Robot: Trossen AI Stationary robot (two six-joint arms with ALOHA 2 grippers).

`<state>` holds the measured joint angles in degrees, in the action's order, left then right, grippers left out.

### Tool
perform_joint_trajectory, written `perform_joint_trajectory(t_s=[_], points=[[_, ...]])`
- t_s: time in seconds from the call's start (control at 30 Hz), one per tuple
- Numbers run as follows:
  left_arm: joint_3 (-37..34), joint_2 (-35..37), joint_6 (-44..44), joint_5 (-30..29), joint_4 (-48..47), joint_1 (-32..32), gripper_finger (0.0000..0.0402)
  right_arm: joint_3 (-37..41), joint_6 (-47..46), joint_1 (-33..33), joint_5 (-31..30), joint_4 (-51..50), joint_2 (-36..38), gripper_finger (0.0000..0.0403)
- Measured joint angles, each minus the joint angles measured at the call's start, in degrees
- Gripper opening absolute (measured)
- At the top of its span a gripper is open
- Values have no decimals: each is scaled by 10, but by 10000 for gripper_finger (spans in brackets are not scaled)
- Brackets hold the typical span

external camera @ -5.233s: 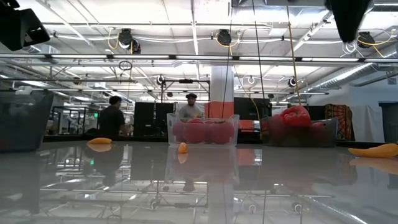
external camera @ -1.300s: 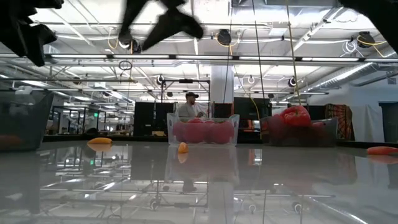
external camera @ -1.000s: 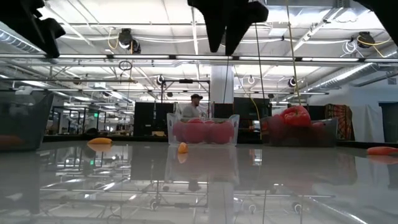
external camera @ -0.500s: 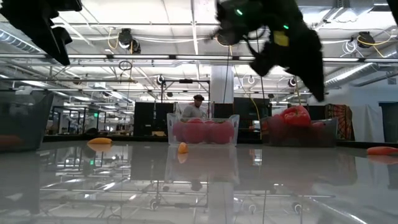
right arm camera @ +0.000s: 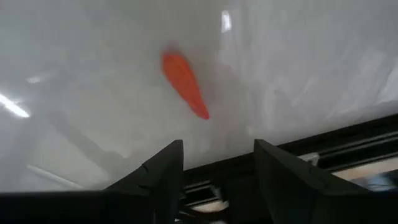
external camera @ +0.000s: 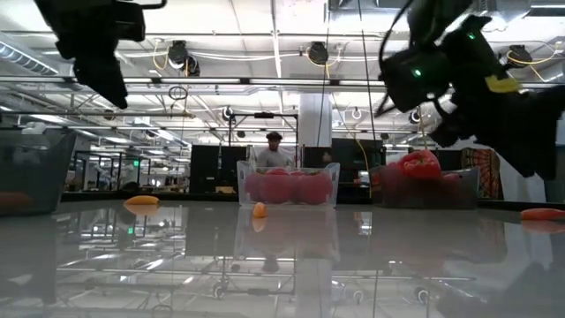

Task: Sort produce into baskets
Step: Put the orange chili into the bottom gray bin

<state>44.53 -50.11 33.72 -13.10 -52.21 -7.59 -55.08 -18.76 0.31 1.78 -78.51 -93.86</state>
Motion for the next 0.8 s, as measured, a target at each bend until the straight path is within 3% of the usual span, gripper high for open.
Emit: perform_joint_trajectory(t_s=[0.4, 0.8], points=[[0, -18, 4, 43, 39, 96, 215, 66, 60, 40, 1, 103, -1, 188], [0, -36, 33, 46, 38, 118, 215, 127, 16, 73, -2, 174, 2, 170]])
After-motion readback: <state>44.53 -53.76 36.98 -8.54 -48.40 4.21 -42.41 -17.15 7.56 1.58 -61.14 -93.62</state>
